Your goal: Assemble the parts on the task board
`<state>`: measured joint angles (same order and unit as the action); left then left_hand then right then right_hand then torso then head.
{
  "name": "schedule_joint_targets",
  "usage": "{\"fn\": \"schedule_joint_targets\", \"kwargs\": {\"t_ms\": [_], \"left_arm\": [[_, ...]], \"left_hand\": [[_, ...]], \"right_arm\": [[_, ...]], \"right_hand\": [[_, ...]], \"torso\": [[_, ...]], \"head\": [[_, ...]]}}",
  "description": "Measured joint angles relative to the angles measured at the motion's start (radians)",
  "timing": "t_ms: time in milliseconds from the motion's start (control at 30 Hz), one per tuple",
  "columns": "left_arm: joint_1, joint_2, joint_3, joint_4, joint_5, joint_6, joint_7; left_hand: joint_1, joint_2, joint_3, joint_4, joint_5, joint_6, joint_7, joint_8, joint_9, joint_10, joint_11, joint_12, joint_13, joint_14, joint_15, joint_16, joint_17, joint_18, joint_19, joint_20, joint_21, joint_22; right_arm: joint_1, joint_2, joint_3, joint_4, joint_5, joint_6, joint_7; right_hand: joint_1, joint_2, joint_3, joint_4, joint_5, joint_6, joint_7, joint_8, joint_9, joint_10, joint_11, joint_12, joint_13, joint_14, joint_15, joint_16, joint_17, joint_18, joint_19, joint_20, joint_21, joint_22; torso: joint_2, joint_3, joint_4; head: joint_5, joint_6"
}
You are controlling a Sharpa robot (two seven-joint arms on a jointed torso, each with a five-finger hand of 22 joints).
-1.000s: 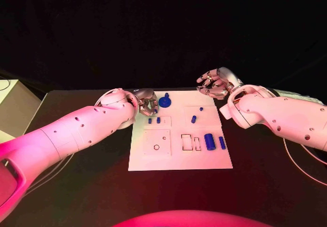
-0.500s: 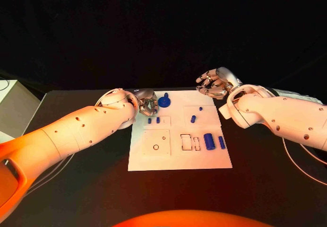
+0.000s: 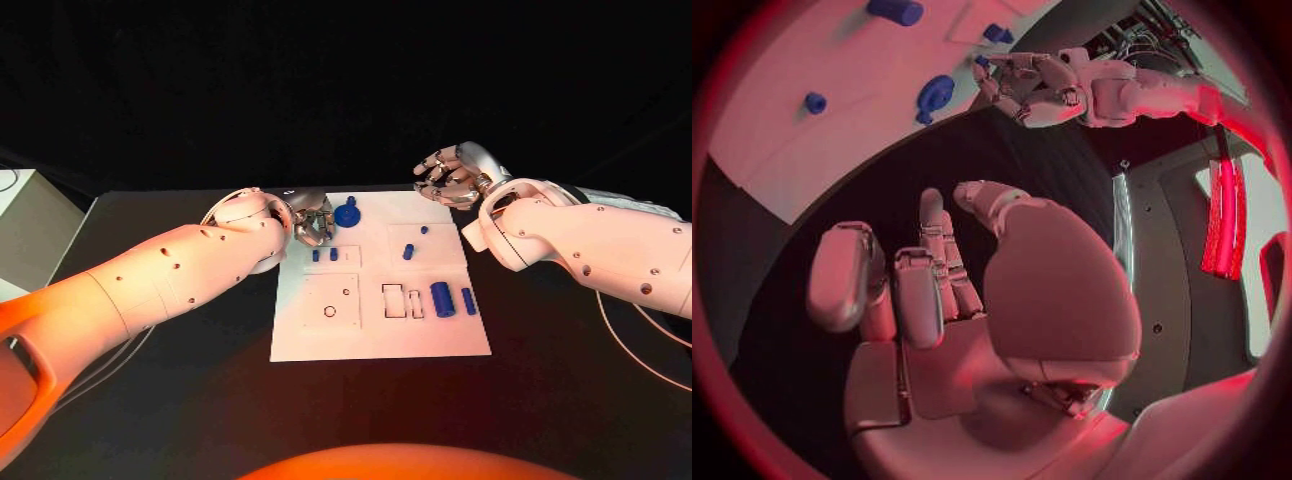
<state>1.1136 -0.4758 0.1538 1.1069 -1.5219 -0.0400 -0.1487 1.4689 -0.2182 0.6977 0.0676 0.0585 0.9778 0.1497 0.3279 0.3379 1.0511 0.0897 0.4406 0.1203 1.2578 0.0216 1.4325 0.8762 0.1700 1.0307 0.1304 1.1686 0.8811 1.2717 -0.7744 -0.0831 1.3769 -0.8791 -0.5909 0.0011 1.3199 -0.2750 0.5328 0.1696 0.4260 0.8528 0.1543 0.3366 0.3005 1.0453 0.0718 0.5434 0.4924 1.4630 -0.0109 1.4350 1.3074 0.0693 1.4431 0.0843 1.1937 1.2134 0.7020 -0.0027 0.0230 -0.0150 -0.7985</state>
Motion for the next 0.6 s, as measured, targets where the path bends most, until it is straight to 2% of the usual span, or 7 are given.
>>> {"fn": "schedule_joint_targets", "kwargs": {"t_ms": [367,600], "left_arm": [[-0.003,-0.005,-0.003,0.005,-0.004,-0.013,0.007],[-0.006,-0.008,-0.004,0.009,-0.005,-0.022,0.008]], "left_hand": [[0.000,0.000,-0.005,-0.005,0.000,0.004,0.004,-0.012,0.003,0.004,-0.004,-0.003,0.012,-0.017,0.002,0.000,-0.009,0.000,-0.016,-0.005,-0.012,-0.010],[-0.004,-0.004,-0.011,-0.006,0.000,-0.020,0.006,-0.032,-0.002,-0.030,0.007,0.005,0.027,-0.040,0.007,0.000,-0.032,0.000,-0.027,-0.001,-0.020,-0.024]], "right_arm": [[-0.001,-0.001,0.000,0.000,0.000,0.000,0.000],[-0.001,-0.001,0.000,-0.001,0.000,0.000,0.000]], "right_hand": [[0.000,0.000,0.000,0.000,0.000,0.000,0.000,0.000,0.000,0.000,0.000,0.000,0.000,0.000,0.000,0.000,0.000,0.000,0.000,0.000,0.000,0.000],[0.000,0.000,0.000,0.000,0.000,0.000,0.000,0.000,0.000,0.005,-0.002,-0.010,-0.008,0.000,0.000,0.000,0.000,0.000,0.000,0.000,0.000,-0.002]], "torso": [[-0.001,-0.0006,0.0009],[0.000,-0.0011,0.0006]], "head": [[-0.002,-0.002],[0.000,-0.004]]}}
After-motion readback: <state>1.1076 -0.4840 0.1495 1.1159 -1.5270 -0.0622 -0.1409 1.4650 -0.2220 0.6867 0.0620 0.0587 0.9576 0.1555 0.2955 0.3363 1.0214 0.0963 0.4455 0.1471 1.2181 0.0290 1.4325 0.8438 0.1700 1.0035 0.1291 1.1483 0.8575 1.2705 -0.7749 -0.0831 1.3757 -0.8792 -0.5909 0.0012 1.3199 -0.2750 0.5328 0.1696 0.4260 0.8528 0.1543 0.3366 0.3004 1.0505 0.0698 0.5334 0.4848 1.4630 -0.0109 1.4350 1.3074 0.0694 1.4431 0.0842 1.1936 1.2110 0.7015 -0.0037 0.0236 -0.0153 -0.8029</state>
